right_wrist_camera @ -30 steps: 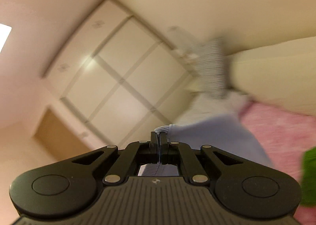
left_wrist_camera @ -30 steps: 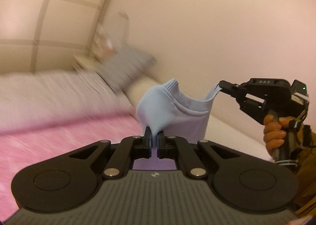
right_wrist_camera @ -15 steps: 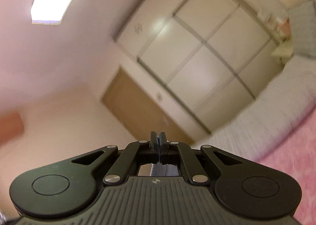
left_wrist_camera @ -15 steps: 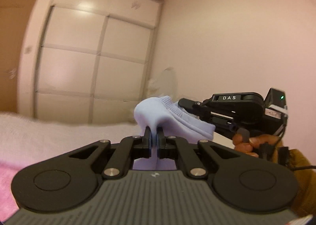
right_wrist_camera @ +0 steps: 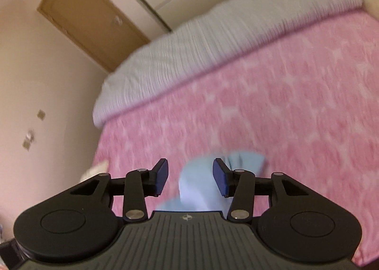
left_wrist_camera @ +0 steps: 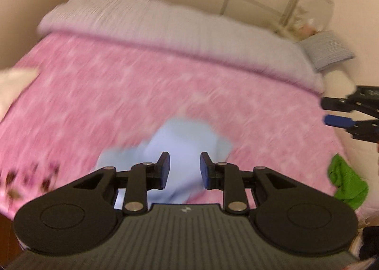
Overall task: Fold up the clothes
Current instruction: 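Lift the sweatshirt with both grippers and carry it across the bed, then release the sweatshirt onto the bed and pull both grippers back, then reach both grippers toward the crumpled sweatshirt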
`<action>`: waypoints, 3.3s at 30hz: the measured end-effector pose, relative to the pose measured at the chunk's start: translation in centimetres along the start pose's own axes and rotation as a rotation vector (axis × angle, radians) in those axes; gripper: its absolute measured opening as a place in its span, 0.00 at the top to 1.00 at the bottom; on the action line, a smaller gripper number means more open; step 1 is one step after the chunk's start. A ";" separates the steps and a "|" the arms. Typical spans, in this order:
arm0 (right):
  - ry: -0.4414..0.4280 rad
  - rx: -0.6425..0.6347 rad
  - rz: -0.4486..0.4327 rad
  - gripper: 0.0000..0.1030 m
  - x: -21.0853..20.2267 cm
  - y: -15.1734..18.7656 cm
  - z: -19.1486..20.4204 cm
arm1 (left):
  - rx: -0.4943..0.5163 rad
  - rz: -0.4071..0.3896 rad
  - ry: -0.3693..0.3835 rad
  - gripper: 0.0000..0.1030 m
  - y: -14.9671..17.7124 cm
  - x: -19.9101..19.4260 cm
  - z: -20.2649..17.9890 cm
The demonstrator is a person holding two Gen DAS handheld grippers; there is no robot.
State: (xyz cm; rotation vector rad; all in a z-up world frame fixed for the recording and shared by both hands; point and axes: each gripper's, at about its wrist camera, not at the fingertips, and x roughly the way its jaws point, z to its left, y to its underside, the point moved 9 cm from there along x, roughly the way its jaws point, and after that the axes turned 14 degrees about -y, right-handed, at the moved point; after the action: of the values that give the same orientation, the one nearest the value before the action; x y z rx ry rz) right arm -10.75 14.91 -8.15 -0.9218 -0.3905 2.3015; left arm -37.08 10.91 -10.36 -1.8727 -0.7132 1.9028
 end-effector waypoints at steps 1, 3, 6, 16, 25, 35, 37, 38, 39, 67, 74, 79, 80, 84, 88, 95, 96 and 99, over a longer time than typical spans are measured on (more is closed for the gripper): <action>0.013 -0.008 0.029 0.51 0.0 1.4 -0.1 | -0.013 0.020 -0.015 0.78 1.4 -0.3 0.8; 0.033 -0.032 0.079 0.50 -0.1 4.2 -0.1 | -0.033 0.053 -0.036 0.78 4.2 -1.0 2.1; 0.058 -0.072 0.151 0.48 -1.0 8.7 0.0 | -0.033 0.075 -0.051 0.75 7.1 -2.8 2.2; 0.126 -0.215 0.257 0.40 -6.5 18.3 0.6 | 0.020 0.065 -0.083 0.63 14.3 -8.2 0.8; 0.152 -0.263 0.291 0.38 -10.4 23.7 0.6 | 0.022 0.061 -0.143 0.54 19.0 -12.4 0.7; 0.183 -0.337 0.309 0.33 -11.6 25.1 1.4 | 0.062 0.023 -0.162 0.44 19.0 -14.0 -0.4; 0.196 -0.346 0.319 0.32 -11.2 25.3 1.1 | 0.068 0.031 -0.159 0.43 19.0 -13.5 -0.4; 0.206 -0.349 0.325 0.32 -11.0 25.4 1.0 | 0.072 0.034 -0.159 0.43 19.0 -13.3 -0.4; 0.216 -0.352 0.332 0.32 -10.8 25.5 0.9 | 0.077 0.036 -0.159 0.43 19.0 -13.1 -0.5; 0.211 -0.391 0.360 0.28 -11.1 27.0 0.9 | 0.075 0.049 -0.208 0.36 20.9 -13.7 -0.4; 0.202 -0.382 0.356 0.28 -11.0 26.7 0.8 | 0.075 0.053 -0.214 0.35 20.6 -13.5 -0.2; 0.219 -0.358 0.338 0.28 -10.4 25.6 0.2 | 0.079 0.057 -0.206 0.35 19.6 -12.4 0.2; 0.225 -0.351 0.334 0.28 -10.2 25.3 0.0 | 0.079 0.059 -0.202 0.35 19.4 -12.0 0.4; 0.250 -0.326 0.329 0.28 -8.9 24.4 -0.8 | 0.080 0.078 -0.183 0.35 18.4 -10.0 1.6; 0.285 -0.290 0.322 0.28 -6.5 23.4 -1.2 | 0.079 0.106 -0.160 0.35 16.8 -7.3 4.1; 0.321 -0.252 0.336 0.28 1.4 22.8 0.2 | 0.079 0.157 -0.134 0.35 12.5 -1.2 12.1; 0.324 -0.257 0.345 0.28 2.7 22.9 0.6 | 0.078 0.168 -0.126 0.35 11.9 0.0 13.6; 0.334 -0.287 0.378 0.28 7.2 23.8 1.9 | 0.087 0.226 -0.119 0.36 10.7 3.6 17.6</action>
State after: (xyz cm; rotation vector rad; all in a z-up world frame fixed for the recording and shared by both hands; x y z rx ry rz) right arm -26.54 1.30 -21.81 -1.6146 -0.4379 2.3945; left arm -53.88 2.84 -19.87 -1.8657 -0.4613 2.1623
